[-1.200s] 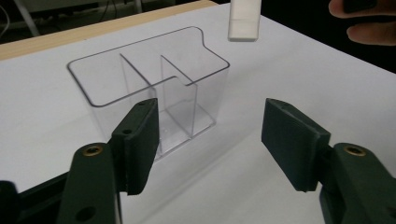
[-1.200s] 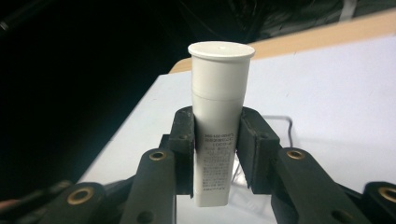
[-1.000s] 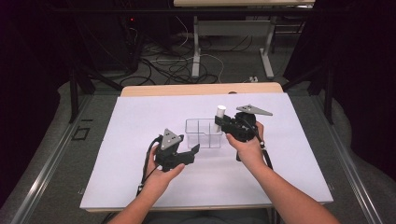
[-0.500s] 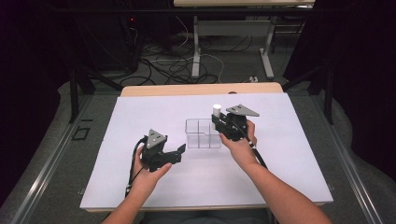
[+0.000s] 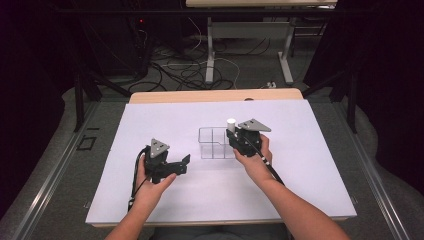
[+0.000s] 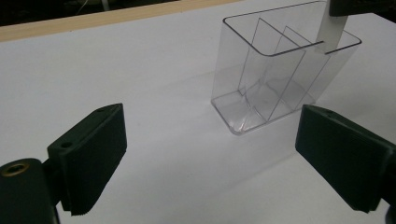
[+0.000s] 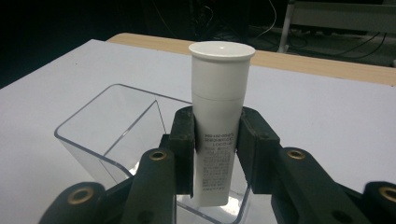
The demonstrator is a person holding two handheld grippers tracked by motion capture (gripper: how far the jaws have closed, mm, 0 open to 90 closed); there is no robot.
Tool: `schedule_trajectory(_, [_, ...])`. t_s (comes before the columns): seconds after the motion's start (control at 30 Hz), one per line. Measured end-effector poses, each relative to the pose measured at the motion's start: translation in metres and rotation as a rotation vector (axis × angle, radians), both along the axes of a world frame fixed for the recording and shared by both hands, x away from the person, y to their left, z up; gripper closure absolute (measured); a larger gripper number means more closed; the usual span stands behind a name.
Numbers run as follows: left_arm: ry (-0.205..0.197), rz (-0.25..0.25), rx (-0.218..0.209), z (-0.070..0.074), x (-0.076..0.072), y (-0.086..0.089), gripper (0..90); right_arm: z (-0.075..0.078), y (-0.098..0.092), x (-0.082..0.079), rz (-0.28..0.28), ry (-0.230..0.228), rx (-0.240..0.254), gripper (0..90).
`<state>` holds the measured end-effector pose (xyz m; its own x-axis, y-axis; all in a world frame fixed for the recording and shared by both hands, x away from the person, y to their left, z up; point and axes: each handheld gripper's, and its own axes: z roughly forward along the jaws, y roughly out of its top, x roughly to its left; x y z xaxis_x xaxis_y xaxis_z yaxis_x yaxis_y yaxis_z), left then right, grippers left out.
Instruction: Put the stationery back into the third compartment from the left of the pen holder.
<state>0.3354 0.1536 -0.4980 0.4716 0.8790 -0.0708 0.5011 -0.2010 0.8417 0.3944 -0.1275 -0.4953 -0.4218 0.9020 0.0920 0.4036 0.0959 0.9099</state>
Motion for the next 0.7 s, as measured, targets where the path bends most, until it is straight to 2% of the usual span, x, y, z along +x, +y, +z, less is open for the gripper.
schedule_trajectory(0.33, [0.017,0.025,-0.049,-0.0043,0.0044,0.0047,1.3,-0.0079,-0.0011,0.0,0.001,0.02,-0.004,69.0])
schedule_trajectory(0.53, [0.021,0.025,-0.044,-0.0052,0.0049,0.0053,1.3,-0.0097,-0.0034,0.0009,0.006,0.042,0.0,68.5])
schedule_trajectory(0.57, [0.021,0.025,-0.044,-0.0052,0.0049,0.0054,1.3,-0.0096,-0.0035,0.0008,0.01,0.053,0.007,66.6])
schedule_trajectory(0.63, [0.019,0.026,-0.047,-0.0052,0.0049,0.0057,1.3,-0.0086,-0.0049,-0.0002,0.016,0.052,0.023,55.0])
schedule_trajectory(0.7, [0.021,0.03,-0.053,-0.0054,0.005,0.006,1.3,-0.0068,-0.0067,-0.0023,0.029,0.015,0.019,44.2])
